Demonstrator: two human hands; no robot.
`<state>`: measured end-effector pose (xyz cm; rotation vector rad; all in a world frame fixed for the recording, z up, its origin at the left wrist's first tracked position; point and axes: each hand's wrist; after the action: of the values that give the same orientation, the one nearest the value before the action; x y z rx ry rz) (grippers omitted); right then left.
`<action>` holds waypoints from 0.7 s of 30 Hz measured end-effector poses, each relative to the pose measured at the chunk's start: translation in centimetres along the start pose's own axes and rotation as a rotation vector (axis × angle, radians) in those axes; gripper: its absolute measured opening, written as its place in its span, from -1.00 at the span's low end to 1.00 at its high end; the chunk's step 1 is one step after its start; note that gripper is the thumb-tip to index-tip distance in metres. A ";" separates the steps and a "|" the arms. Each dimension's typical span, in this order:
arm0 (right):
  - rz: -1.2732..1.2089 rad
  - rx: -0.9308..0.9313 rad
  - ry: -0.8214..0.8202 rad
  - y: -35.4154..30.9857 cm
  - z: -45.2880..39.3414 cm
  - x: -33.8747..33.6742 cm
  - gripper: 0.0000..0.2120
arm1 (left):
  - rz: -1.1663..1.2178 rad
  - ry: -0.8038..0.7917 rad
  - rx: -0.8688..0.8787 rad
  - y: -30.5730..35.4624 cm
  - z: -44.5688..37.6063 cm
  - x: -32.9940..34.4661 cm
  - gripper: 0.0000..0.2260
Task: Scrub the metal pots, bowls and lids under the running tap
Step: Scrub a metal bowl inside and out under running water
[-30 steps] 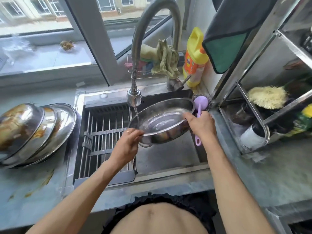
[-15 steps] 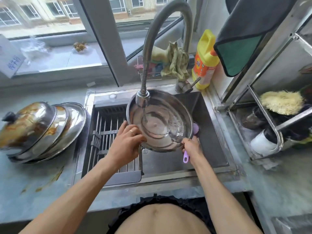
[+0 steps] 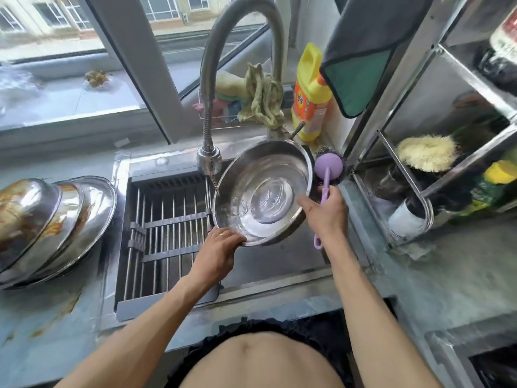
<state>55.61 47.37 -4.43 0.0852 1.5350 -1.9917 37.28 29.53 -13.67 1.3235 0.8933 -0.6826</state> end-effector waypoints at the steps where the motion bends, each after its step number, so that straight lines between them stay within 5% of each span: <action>1: 0.014 0.036 -0.006 0.0 -0.2 -0.4 -0.58 | 0.034 0.010 -0.003 0.4 0.0 -0.3 -0.76; 11: 0.057 0.261 -0.104 -0.2 -3.4 -0.5 -0.47 | 0.599 0.086 -0.313 4.2 -4.5 -7.8 -0.84; 17: 0.104 0.165 -0.120 -1.8 -5.1 -1.9 -0.67 | 0.528 0.070 -0.398 5.5 -9.8 -8.9 -0.86; 21: 0.153 0.143 -0.121 -3.1 -6.6 -3.0 -0.61 | 0.373 0.028 -0.450 7.4 -11.7 -8.0 -0.81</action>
<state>54.47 55.00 -2.68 0.1331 1.2714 -1.9453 37.55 41.57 -3.17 1.0520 0.7398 -0.1570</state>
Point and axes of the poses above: each hand's wrist, its own z-axis away from the middle knuckle, its own x-axis out of the palm, y = z × x, and after that the axes turned 10 degrees about -y, right-handed
